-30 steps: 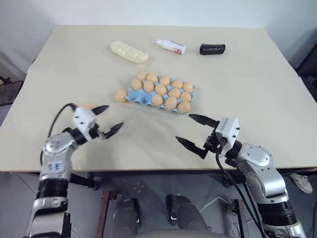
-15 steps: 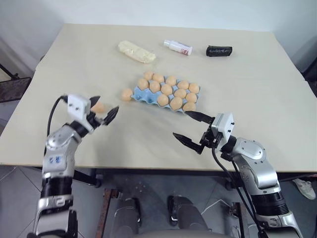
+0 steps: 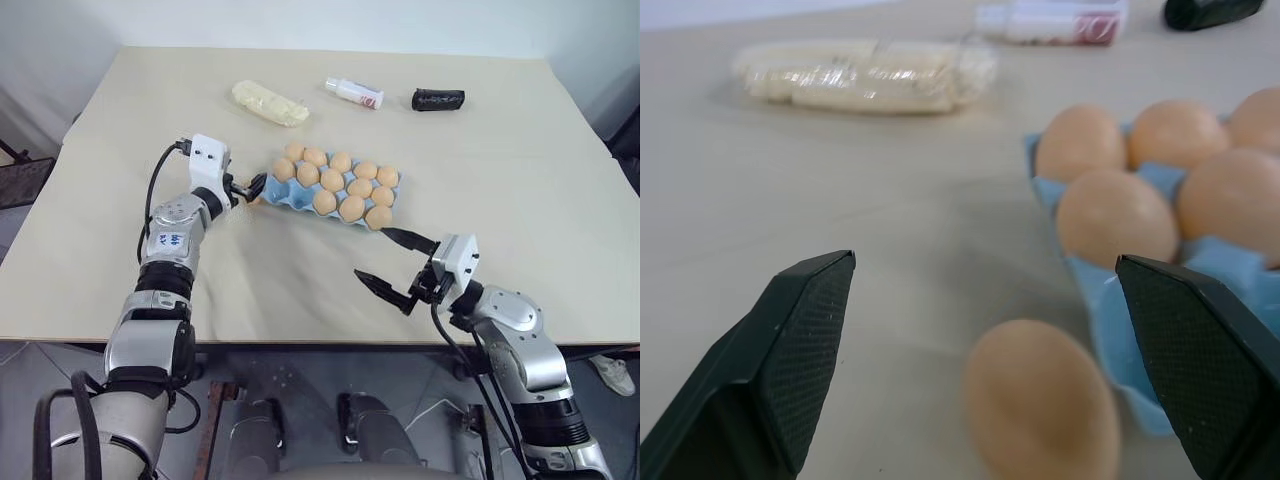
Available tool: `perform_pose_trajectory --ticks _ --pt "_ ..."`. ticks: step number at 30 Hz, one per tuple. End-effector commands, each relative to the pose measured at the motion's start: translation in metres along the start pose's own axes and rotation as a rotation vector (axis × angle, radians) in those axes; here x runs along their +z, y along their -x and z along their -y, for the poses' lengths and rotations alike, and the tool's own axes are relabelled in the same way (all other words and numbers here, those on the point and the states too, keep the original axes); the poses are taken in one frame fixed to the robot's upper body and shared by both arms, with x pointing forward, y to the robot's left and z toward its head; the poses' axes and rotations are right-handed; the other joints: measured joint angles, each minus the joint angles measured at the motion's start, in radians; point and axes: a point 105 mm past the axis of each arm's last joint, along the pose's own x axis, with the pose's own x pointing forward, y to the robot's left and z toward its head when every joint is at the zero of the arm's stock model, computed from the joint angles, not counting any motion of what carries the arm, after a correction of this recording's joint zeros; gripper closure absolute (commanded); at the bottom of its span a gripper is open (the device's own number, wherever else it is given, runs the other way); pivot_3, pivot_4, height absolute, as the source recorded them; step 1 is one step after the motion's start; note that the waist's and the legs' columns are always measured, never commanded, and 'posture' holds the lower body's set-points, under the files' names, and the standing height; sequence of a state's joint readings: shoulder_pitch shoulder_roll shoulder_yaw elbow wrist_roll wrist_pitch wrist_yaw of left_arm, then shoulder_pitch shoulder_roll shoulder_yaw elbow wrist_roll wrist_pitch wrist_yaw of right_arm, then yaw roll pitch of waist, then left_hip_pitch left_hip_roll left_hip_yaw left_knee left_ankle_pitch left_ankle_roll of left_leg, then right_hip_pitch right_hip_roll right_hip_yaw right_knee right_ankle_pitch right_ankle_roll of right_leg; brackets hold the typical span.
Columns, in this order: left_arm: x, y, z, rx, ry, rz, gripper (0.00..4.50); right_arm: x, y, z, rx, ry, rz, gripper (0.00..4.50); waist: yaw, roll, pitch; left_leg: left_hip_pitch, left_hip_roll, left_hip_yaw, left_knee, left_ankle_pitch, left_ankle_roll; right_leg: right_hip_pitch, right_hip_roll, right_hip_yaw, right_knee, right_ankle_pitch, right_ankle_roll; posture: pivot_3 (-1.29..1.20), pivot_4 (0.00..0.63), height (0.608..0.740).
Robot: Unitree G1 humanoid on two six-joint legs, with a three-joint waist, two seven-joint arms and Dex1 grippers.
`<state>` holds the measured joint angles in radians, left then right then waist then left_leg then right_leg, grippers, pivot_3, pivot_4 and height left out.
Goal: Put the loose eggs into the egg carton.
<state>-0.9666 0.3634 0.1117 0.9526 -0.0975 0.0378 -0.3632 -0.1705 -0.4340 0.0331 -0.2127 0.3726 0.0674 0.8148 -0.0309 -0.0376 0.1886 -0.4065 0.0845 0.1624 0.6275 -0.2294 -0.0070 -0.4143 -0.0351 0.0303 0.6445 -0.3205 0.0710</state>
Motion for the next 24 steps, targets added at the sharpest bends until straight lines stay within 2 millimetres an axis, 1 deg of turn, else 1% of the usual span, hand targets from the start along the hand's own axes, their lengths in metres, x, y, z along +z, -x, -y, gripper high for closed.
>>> perform_pose_trajectory --ticks 1,3,7,10,14,18,21,24 --pt "0.012 -0.003 -0.005 0.027 -0.036 0.023 0.04 0.013 0.001 0.000 -0.014 0.043 0.040 0.00 0.000 0.000 0.000 0.000 0.000 0.000 0.000 0.000 0.000 0.000 0.000 0.000 0.000 0.000 0.000 0.00 0.150 0.740" --pt "0.010 -0.002 -0.008 0.040 -0.035 0.020 0.04 0.013 0.001 0.000 -0.019 0.043 0.041 0.00 0.000 0.000 0.000 0.000 0.000 0.000 0.000 0.000 0.000 0.000 0.000 0.000 0.000 0.000 0.000 0.00 0.150 0.740" --pt "0.001 0.002 -0.019 0.075 -0.039 -0.021 0.04 0.013 0.001 0.000 -0.027 0.044 0.044 0.00 0.000 0.000 0.000 0.000 0.000 0.000 0.000 0.000 0.000 0.000 0.000 0.000 0.000 0.000 0.000 0.00 0.150 0.740" --pt "-0.006 0.002 -0.016 0.055 -0.038 -0.053 0.04 0.013 0.000 0.001 -0.029 0.044 0.046 0.00 0.001 0.000 0.000 0.000 0.000 0.000 0.000 0.000 0.000 0.000 0.000 0.000 0.000 0.000 0.000 0.00 0.150 0.740" --pt "-0.009 -0.001 -0.011 0.034 -0.028 -0.068 0.04 0.013 -0.001 0.002 -0.030 0.045 0.047 0.00 0.002 0.000 0.000 0.000 0.000 0.001 0.001 0.000 0.000 0.000 0.004 0.000 0.000 0.000 0.000 0.00 0.150 0.740" --pt "-0.011 -0.003 -0.008 0.033 -0.025 -0.084 0.04 0.014 -0.002 0.003 -0.031 0.047 0.049 0.00 0.002 0.000 0.000 0.000 0.000 0.001 0.001 -0.001 0.000 0.000 0.004 0.000 0.000 0.000 0.000 0.00 0.150 0.740" --pt "-0.010 -0.004 -0.008 0.036 -0.020 -0.078 0.62 0.014 -0.002 0.004 -0.033 0.048 0.049 0.00 0.001 0.000 0.000 0.000 0.000 0.001 0.001 -0.001 0.000 0.000 0.004 0.000 0.000 0.000 0.000 0.00 0.150 0.740" --pt "-0.010 -0.004 -0.009 0.037 -0.020 -0.078 1.48 0.013 -0.002 0.004 -0.035 0.047 0.048 0.00 0.001 0.000 0.000 0.000 0.001 0.001 0.001 -0.001 0.000 0.000 0.006 0.001 0.001 0.000 0.000 0.00 0.150 0.740"
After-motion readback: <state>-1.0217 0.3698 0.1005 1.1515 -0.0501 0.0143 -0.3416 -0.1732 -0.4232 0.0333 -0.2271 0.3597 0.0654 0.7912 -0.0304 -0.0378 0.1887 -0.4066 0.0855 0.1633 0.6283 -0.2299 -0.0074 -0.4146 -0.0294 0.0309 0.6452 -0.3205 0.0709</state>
